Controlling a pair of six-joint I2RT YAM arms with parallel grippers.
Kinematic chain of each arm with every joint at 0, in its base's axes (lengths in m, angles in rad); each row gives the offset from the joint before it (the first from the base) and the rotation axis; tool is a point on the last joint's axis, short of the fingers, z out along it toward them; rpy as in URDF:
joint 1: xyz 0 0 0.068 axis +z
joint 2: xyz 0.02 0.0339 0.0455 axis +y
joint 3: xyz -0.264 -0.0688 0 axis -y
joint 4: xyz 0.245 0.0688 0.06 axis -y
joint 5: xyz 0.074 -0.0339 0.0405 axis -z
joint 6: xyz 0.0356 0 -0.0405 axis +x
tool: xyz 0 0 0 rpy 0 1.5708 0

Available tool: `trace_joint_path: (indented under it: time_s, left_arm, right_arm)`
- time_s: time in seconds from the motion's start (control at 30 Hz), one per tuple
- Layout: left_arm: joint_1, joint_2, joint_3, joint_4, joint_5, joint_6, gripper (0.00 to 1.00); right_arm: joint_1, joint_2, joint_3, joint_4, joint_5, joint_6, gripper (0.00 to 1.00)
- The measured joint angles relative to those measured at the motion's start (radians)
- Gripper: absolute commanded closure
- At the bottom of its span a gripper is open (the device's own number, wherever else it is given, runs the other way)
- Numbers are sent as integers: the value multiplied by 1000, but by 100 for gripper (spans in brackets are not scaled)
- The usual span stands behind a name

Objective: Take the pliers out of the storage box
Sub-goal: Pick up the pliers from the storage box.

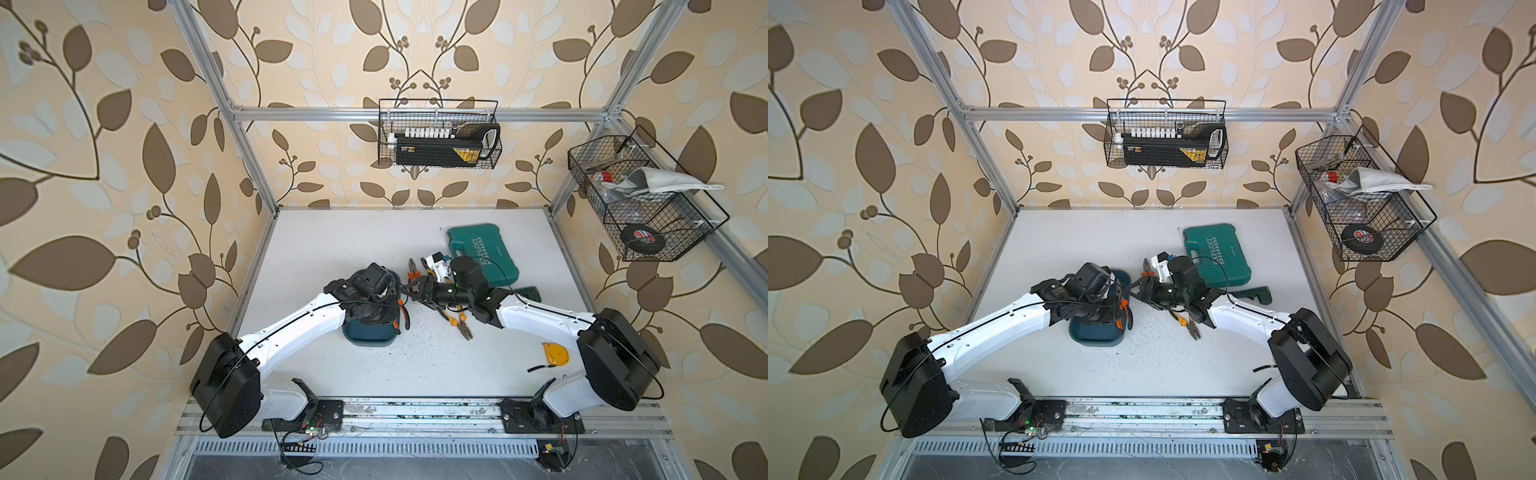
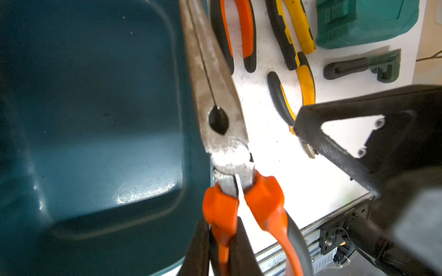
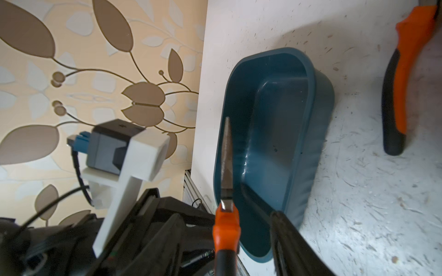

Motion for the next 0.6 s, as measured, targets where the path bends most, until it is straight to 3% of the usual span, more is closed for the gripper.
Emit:
trace_joint_path:
  time_s: [0.2, 0.6]
  left_arm:
    - [-36, 28, 27, 0, -4, 0, 100]
    - [-40, 28, 42, -5, -22, 0, 100]
  right_arm:
    - [2, 8, 80, -97, 61, -8, 49]
    - [8, 81, 105, -152, 61, -13, 56]
